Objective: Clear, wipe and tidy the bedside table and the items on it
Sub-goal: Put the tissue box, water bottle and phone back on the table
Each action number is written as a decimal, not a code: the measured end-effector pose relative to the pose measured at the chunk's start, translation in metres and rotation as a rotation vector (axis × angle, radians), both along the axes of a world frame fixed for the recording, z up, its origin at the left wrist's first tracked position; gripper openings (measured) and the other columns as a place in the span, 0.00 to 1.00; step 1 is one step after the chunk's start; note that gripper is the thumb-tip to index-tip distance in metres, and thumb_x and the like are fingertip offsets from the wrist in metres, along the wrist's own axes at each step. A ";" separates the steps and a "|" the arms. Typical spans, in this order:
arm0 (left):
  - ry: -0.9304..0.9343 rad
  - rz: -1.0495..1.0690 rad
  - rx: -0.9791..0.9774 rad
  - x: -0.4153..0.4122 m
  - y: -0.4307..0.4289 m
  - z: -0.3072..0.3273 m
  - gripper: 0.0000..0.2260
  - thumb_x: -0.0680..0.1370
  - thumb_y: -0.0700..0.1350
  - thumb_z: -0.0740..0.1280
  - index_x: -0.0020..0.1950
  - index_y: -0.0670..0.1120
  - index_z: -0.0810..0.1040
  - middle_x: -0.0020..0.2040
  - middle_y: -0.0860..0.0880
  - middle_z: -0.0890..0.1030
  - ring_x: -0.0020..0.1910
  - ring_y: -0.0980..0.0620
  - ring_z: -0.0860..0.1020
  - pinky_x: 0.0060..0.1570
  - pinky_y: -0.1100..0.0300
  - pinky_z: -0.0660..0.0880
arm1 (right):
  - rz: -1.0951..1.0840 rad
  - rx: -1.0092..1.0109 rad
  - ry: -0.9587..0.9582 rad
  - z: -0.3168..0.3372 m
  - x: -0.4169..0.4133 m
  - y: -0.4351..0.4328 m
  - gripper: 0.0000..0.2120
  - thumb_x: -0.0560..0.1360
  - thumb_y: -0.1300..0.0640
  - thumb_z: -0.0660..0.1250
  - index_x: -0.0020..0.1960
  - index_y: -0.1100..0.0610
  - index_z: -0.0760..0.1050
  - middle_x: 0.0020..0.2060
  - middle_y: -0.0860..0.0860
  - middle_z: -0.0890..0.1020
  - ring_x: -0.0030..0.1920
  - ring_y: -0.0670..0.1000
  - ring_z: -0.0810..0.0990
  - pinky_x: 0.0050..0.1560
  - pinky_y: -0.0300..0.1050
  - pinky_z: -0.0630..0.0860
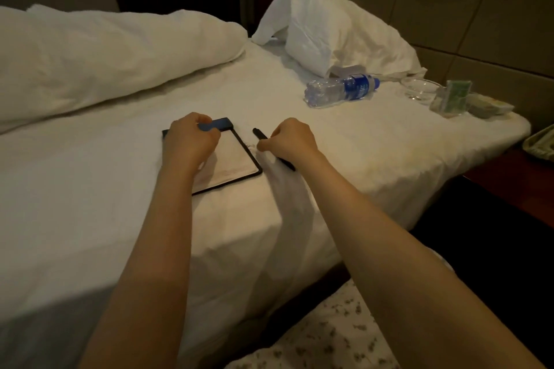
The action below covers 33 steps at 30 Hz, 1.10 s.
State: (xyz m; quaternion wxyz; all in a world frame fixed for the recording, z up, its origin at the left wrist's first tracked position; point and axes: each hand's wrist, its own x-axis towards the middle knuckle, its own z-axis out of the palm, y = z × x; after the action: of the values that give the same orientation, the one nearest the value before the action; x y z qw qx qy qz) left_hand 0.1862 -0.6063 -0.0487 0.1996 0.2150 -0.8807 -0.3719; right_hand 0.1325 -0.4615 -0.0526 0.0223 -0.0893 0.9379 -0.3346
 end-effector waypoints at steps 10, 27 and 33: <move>-0.119 0.089 0.115 0.011 -0.029 -0.009 0.15 0.77 0.46 0.62 0.64 0.46 0.72 0.63 0.42 0.72 0.57 0.43 0.73 0.47 0.59 0.66 | -0.009 -0.382 -0.254 0.014 0.004 -0.023 0.11 0.77 0.60 0.60 0.37 0.62 0.68 0.34 0.56 0.72 0.36 0.56 0.73 0.38 0.45 0.71; 0.021 -0.191 0.443 -0.014 0.060 0.007 0.22 0.76 0.39 0.65 0.70 0.45 0.68 0.66 0.44 0.71 0.61 0.46 0.73 0.53 0.59 0.71 | -0.300 -0.719 -0.363 0.021 -0.008 0.045 0.16 0.75 0.58 0.66 0.60 0.63 0.72 0.46 0.56 0.76 0.48 0.54 0.75 0.47 0.45 0.71; -0.046 -0.349 0.403 -0.032 0.128 0.008 0.08 0.76 0.36 0.63 0.41 0.49 0.72 0.37 0.52 0.70 0.47 0.48 0.71 0.40 0.62 0.69 | -0.413 -0.705 -0.325 0.023 -0.005 0.115 0.16 0.76 0.58 0.63 0.62 0.64 0.73 0.38 0.54 0.71 0.40 0.51 0.70 0.33 0.42 0.66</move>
State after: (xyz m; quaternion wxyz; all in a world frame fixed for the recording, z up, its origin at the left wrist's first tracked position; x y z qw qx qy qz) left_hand 0.1544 -0.4788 -0.0411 0.0657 0.1038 -0.8169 -0.5635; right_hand 0.1277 -0.3461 -0.0298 0.0703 0.1518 0.7490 -0.6411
